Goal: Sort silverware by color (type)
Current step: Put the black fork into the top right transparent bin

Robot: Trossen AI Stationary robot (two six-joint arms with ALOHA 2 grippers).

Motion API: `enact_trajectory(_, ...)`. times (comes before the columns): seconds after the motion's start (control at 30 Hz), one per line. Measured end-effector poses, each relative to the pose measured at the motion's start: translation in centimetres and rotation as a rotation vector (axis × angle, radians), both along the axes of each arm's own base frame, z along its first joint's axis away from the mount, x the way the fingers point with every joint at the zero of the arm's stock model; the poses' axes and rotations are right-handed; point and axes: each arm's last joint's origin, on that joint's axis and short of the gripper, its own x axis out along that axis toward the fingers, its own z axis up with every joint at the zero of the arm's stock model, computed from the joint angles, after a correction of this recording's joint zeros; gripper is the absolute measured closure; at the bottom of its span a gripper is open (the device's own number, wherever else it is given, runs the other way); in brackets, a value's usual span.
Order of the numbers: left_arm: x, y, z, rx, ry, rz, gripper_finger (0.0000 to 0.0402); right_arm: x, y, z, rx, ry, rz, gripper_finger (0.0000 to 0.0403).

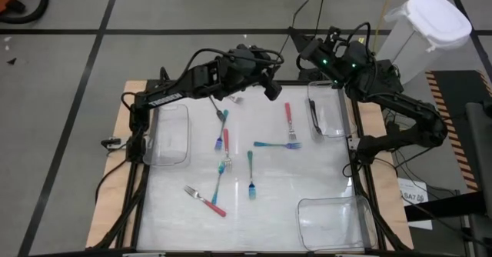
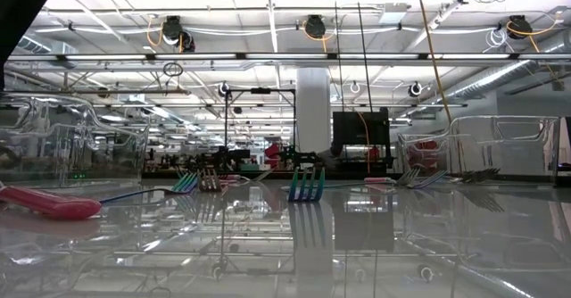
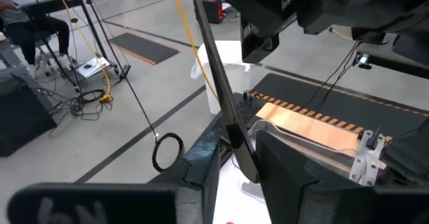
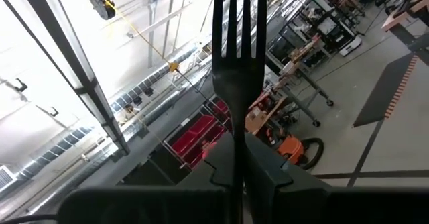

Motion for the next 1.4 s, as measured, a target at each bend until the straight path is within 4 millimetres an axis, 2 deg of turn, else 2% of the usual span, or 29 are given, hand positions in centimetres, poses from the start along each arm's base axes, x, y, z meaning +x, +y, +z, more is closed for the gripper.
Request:
enact_trajectory(0.3, -0.3, 0.7, -0.1, -0.014, 0.005, 0.042, 0.039, -0.1, 0.0, 0.1, -0.027, 0.017, -0.009, 0.0392)
enact_trajectory(0.43, -0.4, 1.2, -0.2, -0.028, 0.008, 0.05, 0.0396, -0.1, 0.1, 0.1, -0.038, 0.022, 0.023, 0.037)
enact_trajectory(0.67, -0.7, 1.2, 0.0, -0.033, 0.019, -0.015, 0.0398, -0.4, 0.4, 0.0, -0.021, 0.057, 0.055, 0.0305)
enact_trajectory(0.87, -2.2, 1.1, 0.1, -0.084, 0.091, -0.036, 0.0399, -2.1, 1.2, 0.1, 0.004, 0.137, 0.049, 0.0257)
enact_trajectory(1.03, -3.7, 1.2, 0.5, -0.148, 0.133, -0.099, 0.0399, -4.3, 2.4, 0.3, 0.013, 0.221, 0.07, 0.0229)
enact_trajectory(1.17, -4.9, 1.8, 0.7, -0.251, 0.143, -0.169, 0.0399, -6.0, 3.4, 0.4, -0.002, 0.273, 0.11, 0.0218)
enact_trajectory(1.4, -6.4, 2.6, -0.4, -0.462, 0.245, -0.286, 0.0399, -7.8, 4.7, 1.1, -0.05, 0.265, 0.218, 0.0216)
